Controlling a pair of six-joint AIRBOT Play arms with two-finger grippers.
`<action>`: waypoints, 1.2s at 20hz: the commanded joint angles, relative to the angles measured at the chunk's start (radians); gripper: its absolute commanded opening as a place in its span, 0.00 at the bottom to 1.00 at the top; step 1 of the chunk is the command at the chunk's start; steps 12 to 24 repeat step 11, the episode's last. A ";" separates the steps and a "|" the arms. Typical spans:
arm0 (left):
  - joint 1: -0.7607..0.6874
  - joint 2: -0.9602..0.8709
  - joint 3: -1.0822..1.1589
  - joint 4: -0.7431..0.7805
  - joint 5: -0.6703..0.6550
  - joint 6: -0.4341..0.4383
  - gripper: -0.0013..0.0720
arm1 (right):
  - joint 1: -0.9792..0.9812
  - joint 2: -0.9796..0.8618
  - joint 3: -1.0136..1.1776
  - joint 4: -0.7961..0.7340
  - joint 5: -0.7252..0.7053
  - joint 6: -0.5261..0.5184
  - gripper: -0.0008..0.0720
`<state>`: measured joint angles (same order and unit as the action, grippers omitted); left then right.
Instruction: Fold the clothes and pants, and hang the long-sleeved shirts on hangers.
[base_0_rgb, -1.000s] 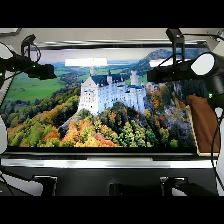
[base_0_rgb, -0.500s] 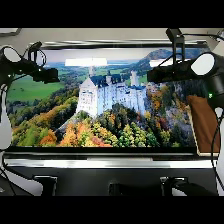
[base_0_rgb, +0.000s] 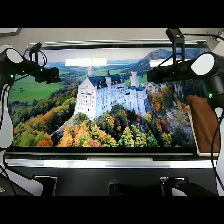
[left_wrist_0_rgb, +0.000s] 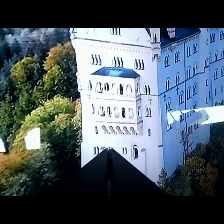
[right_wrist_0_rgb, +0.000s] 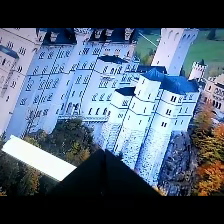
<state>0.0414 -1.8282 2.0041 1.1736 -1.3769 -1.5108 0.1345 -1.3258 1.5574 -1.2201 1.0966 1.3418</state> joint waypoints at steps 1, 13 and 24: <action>0.001 -0.001 0.000 -0.002 -0.002 -0.007 0.05 | 0.001 0.000 0.001 0.000 0.000 0.000 0.05; 0.002 -0.008 0.000 -0.002 -0.002 -0.008 0.05 | 0.001 0.000 0.001 0.000 0.000 0.000 0.05; 0.002 -0.008 0.000 -0.002 -0.002 -0.008 0.05 | 0.001 0.000 0.001 0.000 0.000 0.000 0.05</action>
